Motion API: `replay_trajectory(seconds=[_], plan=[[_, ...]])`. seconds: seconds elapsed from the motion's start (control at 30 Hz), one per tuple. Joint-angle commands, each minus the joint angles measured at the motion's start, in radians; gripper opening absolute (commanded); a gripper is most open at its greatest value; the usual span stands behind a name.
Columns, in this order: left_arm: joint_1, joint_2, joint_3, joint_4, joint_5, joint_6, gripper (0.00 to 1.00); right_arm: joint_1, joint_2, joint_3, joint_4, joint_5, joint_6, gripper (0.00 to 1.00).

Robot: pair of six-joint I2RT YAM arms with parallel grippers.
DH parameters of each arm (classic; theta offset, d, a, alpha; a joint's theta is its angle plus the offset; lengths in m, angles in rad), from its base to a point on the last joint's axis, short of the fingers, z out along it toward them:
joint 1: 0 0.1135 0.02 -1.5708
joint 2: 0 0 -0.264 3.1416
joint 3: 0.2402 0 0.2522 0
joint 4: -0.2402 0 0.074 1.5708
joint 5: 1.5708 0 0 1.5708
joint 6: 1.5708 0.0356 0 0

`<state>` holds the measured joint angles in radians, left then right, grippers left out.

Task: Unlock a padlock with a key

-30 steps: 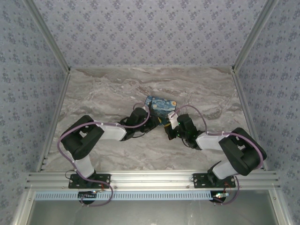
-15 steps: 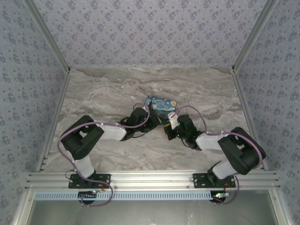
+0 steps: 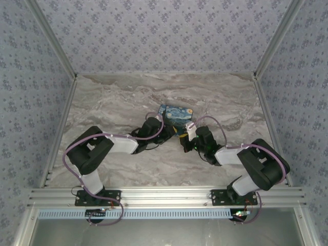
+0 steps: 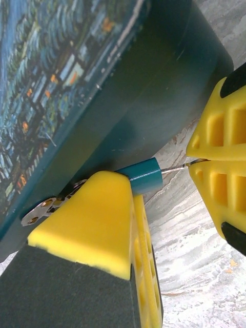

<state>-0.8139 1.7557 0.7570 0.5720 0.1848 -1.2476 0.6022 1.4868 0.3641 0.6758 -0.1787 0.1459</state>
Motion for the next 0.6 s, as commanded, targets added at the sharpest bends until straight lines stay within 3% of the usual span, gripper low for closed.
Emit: replay_trajectory(seconds=[0.0,0.57], plan=[[-0.020,-0.032,0.008,0.053,0.022,-0.018,0.18,0.000,0.009,0.006,0.113,-0.019,0.021,0.00],[-0.022,-0.034,0.007,0.040,0.031,-0.021,0.18,-0.009,0.016,0.044,0.105,0.004,-0.076,0.00]])
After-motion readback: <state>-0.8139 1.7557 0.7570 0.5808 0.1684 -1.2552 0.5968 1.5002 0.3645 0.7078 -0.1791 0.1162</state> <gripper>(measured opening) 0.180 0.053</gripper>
